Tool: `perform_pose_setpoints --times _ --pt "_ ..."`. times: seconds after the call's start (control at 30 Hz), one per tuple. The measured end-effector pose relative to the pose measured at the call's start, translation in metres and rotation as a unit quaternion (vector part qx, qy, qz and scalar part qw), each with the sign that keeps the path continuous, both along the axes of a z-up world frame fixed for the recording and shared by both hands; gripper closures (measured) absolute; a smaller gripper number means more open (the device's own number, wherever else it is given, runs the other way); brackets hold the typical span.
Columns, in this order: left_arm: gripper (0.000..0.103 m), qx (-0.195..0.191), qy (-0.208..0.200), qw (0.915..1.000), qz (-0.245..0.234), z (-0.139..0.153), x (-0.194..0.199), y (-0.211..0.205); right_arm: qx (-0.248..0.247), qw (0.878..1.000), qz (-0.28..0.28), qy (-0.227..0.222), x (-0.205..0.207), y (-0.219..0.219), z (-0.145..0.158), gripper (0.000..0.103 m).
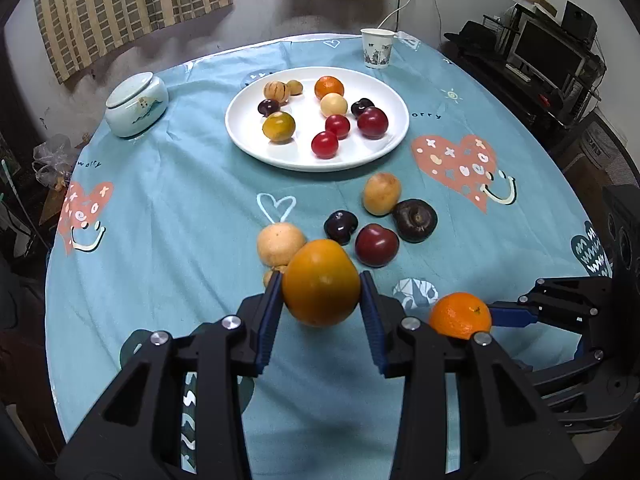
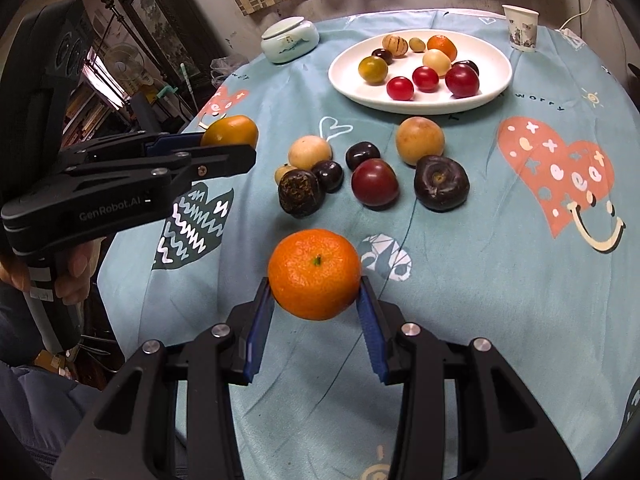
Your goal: Organize fruits
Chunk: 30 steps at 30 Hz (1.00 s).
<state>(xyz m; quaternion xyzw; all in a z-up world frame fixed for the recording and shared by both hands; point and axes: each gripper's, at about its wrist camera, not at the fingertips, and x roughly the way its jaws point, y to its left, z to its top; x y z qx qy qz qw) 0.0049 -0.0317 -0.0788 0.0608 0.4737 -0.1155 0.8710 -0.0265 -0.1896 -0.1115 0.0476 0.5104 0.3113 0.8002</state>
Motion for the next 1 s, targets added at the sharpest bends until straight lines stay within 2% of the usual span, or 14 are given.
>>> perform_pose_setpoints --times 0.3,0.83,1.0 --pt "0.064 0.002 0.009 0.9999 -0.004 -0.004 0.025 -0.003 0.004 1.0 0.001 0.013 0.015 -0.004 -0.008 0.06" --pt "0.064 0.004 -0.01 0.9999 -0.009 0.008 0.075 -0.006 0.001 1.0 -0.014 -0.027 0.074 -0.018 0.02 0.06" --pt "0.064 -0.013 -0.019 0.9997 0.009 0.015 0.081 0.009 -0.001 0.999 -0.022 -0.038 0.079 -0.025 0.026 0.061"
